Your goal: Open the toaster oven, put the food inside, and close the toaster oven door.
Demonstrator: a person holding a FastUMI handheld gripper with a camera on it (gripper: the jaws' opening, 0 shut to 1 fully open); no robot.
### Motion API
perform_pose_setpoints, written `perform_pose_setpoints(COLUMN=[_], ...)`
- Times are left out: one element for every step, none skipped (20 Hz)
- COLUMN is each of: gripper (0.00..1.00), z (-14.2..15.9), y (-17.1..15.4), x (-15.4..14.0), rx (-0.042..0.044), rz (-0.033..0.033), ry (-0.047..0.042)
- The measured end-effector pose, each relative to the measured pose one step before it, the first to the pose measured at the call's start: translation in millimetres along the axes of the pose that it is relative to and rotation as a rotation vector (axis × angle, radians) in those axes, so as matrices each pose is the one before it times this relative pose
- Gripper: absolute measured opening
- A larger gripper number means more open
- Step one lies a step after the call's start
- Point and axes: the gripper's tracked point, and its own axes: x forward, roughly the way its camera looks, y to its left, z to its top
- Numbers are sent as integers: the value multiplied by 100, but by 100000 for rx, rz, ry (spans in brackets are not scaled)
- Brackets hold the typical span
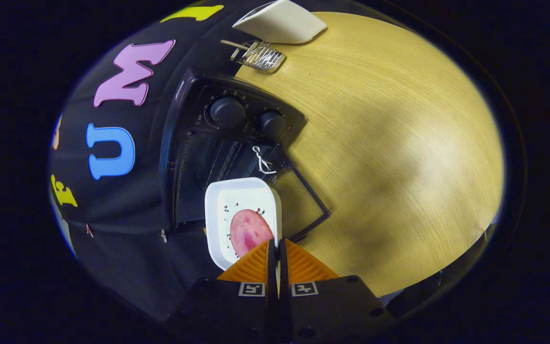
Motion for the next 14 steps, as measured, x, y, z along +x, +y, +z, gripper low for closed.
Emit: perform_pose_setpoints(gripper=[6,5,5,5,5,5,6,5,5,5,5,6,5,5], z=[77,-106,-168,-278,-90,-85,1,22,-104,-229,-43,-101,142,86], y=[540,621,739,735,895,625,594,586,490,387,308,198,82,104], x=[874,629,763,785,827,500,534,519,566,380,455,456,521,486], rx=[4516,5070,5000,4195,4274,2608,3563,3907,3858,3274,3313,2920,3262,2806], rz=[-692,-245,53,43,358,352,173,-19,-421,-456,-555,-1118,-1197,-1062], ry=[-3112,-2780,-2368,-2243,-3292,-2345,-3855,-3507,-3253,-2475,-3095,-2184,-2929,-2502])
